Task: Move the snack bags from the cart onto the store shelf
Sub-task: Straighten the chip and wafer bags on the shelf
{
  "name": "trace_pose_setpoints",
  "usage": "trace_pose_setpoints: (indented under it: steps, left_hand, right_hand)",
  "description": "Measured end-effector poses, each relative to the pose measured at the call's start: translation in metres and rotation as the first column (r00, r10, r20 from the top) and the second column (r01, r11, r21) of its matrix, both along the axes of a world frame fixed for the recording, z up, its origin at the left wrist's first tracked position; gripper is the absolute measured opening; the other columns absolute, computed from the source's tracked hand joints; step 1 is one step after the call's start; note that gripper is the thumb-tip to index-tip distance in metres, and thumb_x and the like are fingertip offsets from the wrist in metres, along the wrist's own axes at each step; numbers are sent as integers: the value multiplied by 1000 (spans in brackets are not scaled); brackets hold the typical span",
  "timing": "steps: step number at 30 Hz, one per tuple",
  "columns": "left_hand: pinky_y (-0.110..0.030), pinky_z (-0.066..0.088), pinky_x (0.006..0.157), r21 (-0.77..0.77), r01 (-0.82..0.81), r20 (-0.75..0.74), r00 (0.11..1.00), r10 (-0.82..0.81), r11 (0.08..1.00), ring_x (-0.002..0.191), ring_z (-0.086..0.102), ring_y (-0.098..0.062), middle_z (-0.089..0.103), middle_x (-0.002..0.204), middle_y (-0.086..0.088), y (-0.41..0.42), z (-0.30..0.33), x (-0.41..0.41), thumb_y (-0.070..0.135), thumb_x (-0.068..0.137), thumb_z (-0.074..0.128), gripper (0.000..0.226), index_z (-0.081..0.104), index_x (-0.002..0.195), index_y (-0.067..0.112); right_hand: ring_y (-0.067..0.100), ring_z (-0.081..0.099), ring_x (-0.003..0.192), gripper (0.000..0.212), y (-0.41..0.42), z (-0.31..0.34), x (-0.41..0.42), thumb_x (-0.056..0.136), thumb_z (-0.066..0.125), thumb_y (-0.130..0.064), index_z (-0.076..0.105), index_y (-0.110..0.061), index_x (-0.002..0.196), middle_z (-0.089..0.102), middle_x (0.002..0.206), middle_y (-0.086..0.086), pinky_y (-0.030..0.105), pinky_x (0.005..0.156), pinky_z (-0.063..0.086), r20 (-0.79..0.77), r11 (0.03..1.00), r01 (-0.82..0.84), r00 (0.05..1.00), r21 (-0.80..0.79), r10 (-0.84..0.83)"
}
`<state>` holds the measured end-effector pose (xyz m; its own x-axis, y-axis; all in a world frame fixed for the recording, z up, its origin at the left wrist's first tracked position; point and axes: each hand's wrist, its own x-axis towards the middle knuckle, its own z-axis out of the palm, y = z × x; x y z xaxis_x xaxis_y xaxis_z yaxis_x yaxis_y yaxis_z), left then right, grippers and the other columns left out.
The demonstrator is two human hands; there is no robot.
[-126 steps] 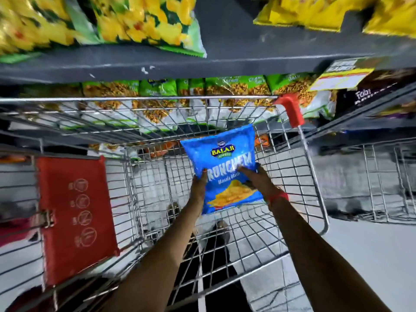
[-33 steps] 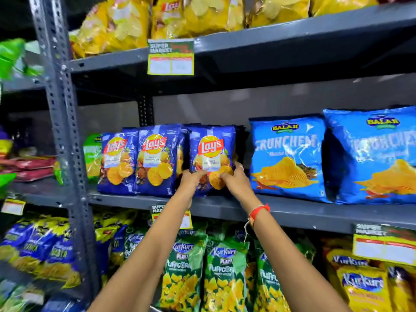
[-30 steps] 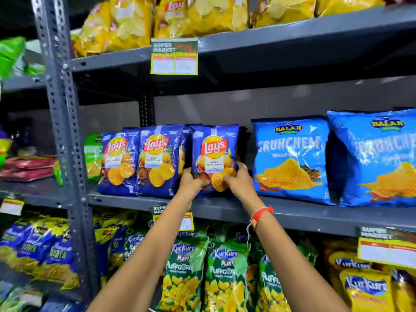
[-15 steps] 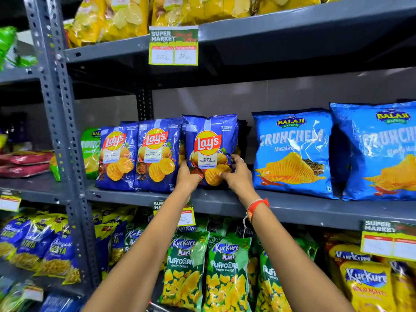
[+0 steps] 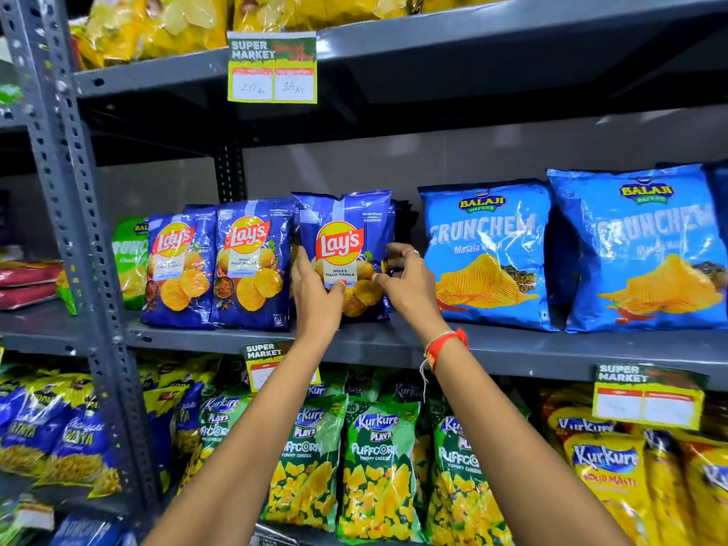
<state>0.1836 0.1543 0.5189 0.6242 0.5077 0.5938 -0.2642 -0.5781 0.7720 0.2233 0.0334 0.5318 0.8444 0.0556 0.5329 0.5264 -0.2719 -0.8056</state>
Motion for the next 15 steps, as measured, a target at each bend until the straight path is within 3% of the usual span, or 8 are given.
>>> trace_pose_setpoints:
  steps: [4,11,15]
  left_hand:
    - [-46,26,117,-25,8,-23,1000,-9,1000,145,20,-28,18,157,-14,0,2,3,7,85,61,81,11,149,12]
    - [-48,34,112,-26,-22,-91,996,20,999,138,33,-33,27,153,-15,13,2,5,8,85,61,79,16,149,16]
    - [-49,36,111,-42,9,-98,995,-13,999,135,38,-33,30,151,-15,16,2,4,4,84,61,80,15,149,14]
  right_hand:
    - [33,55,117,48,7,-2,1,90,56,-25,44,-15,136,60,128,18,32,91,45,-112,987,-52,993,-152,35]
    - [44,60,109,43,18,0,3,91,51,-26,47,-17,133,61,123,25,52,96,49,-146,988,-44,989,-150,22]
    - [39,56,116,42,21,-3,2,92,51,-25,48,-17,133,61,126,21,45,99,47,-136,988,-46,990,-147,26]
